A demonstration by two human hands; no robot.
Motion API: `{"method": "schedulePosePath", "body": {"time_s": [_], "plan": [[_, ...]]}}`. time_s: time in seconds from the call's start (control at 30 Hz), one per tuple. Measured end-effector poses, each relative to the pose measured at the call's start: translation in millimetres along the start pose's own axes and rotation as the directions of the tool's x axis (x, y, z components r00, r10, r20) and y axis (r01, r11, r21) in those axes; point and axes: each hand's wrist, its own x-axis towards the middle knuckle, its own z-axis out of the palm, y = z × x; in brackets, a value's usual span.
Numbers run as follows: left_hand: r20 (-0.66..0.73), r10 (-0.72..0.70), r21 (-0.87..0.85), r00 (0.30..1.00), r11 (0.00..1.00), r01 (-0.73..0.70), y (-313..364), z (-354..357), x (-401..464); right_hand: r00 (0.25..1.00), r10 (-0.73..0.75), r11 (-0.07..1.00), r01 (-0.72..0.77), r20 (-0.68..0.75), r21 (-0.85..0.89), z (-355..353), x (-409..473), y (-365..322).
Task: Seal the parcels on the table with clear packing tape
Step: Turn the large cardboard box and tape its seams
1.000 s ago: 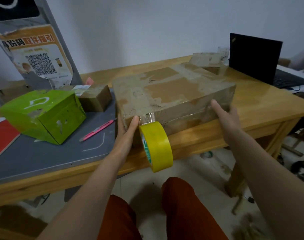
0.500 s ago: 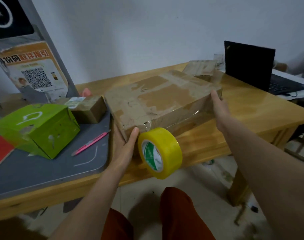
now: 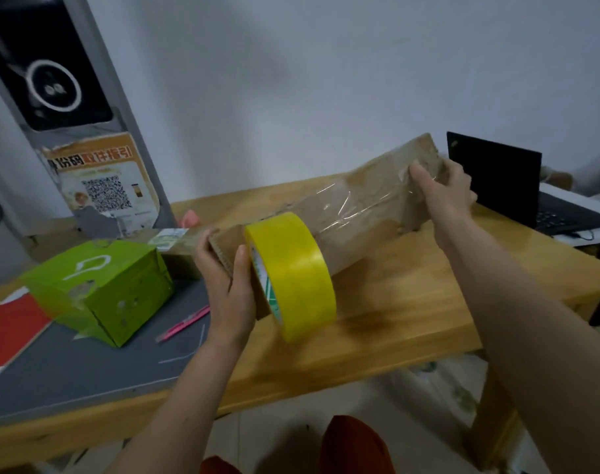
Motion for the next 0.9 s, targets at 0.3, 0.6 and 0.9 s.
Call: {"method": "schedulePosePath", "body": {"time_s": [0.3, 0.6, 0.9], "plan": [[-0.322, -0.091, -0.11, 0.942, 0.992, 0.058, 76.0, 3.6, 32.7, 0.996, -0.076, 0.995, 0.072, -0.046, -0.074, 22.6, 13.8, -68.0], [-0.385, -0.278, -0.164, 0.88, 0.959, 0.231, 129.4, 5.1, 54.8, 0.995, -0.03, 0.974, 0.05, 0.094, -0.219, 64.8, 25.0, -115.1], [-0.182, 0.06, 0.316, 0.982, 0.949, 0.0, 115.7, 5.9, 42.9, 0.949, -0.101, 0.983, 0.048, 0.299, 0.177, 116.2, -7.8, -63.5]]}}
